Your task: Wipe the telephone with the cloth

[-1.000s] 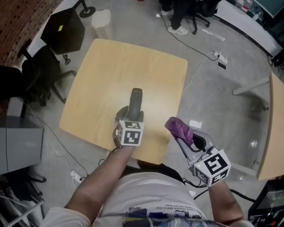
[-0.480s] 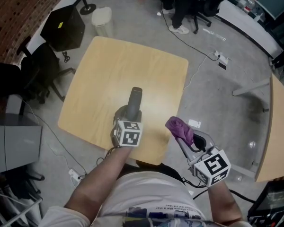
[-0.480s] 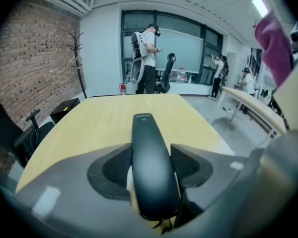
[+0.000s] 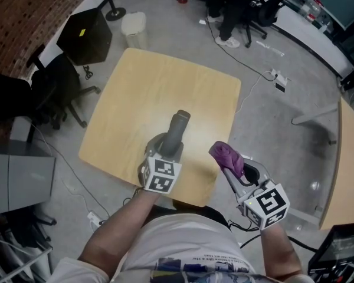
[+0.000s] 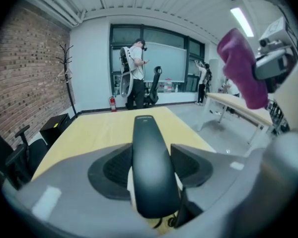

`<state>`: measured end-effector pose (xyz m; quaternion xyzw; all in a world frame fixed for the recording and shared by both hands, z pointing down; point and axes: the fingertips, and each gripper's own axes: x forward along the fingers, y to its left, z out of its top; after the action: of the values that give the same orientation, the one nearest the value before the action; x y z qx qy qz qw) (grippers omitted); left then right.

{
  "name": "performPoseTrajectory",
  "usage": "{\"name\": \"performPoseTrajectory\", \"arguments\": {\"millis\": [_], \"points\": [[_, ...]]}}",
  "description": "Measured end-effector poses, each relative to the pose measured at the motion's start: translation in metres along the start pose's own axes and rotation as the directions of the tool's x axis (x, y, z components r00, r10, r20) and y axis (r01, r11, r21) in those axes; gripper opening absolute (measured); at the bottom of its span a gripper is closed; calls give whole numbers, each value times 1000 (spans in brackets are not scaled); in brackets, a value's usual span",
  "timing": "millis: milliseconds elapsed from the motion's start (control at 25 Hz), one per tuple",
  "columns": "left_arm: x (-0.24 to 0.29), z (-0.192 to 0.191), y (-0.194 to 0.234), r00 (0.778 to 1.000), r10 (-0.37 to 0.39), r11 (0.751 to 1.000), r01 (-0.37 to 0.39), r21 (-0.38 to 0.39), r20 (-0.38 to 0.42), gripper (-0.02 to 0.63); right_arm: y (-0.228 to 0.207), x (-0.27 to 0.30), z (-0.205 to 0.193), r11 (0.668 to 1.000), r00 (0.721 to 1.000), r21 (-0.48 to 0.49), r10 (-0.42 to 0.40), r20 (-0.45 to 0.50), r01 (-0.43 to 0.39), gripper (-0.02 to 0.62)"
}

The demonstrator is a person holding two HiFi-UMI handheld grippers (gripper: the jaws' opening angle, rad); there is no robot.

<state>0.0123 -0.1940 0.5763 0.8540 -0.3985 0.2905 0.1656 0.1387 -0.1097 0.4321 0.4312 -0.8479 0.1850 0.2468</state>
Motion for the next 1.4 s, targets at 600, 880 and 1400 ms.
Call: {"name": "performPoseTrajectory", "arguments": {"millis": [600, 880, 1400], "points": [[-100, 43, -24, 965, -208, 947, 159, 278, 157, 253, 85, 24, 69, 846, 986, -507, 154, -63, -164, 114], [-126, 45, -34, 941, -294, 908, 221, 355, 167, 253, 138, 39, 76, 565, 946, -759, 217, -242, -324, 114], [-160, 33, -34, 916, -379, 829, 271, 489, 134, 253, 178, 62, 70, 269, 911, -872, 78, -404, -410, 110]]}}
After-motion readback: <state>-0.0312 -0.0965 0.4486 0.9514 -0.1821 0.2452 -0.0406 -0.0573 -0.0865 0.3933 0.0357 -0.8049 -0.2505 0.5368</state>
